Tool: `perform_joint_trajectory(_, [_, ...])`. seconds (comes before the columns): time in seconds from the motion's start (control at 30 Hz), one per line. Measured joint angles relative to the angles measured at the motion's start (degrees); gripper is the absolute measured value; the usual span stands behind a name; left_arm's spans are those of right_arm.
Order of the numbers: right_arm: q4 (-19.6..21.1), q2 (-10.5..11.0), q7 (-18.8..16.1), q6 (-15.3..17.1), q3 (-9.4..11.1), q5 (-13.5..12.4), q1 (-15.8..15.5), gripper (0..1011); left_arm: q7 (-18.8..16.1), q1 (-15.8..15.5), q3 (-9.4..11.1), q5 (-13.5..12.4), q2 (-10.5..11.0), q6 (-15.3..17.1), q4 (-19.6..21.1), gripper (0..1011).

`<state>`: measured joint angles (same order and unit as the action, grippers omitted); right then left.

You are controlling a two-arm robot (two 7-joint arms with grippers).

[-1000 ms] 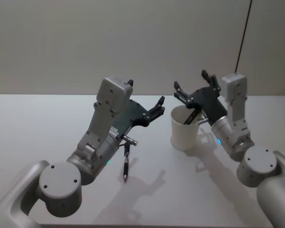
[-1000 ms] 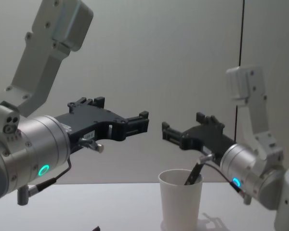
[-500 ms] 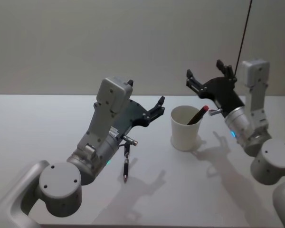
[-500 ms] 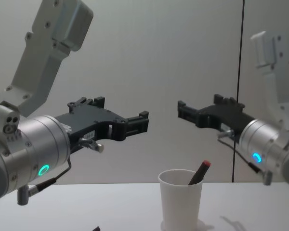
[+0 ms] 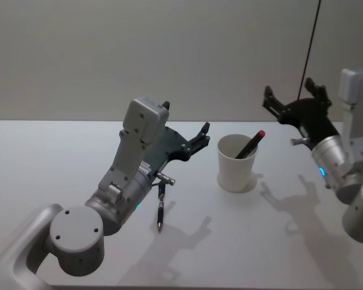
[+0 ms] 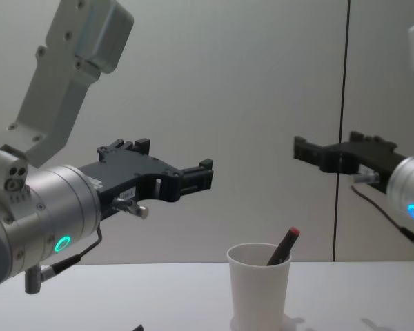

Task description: Place the pen into the pen holder.

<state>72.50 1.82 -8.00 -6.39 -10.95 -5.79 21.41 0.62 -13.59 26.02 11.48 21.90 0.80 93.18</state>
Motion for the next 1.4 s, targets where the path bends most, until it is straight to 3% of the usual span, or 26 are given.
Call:
perform_joint_trajectory(0.63, [10.5,3.6,5.2,6.1,3.2,-5.4,-7.9,1002,0.0,0.0,0.0,0.0,0.0,0.0,0.0,1003])
perform_joint_trajectory(1.4, [14.5,5.5,7.6,7.9,5.1,-7.8,-11.6,1002,0.0,0.0,0.0,0.0,0.0,0.0,0.0,1003])
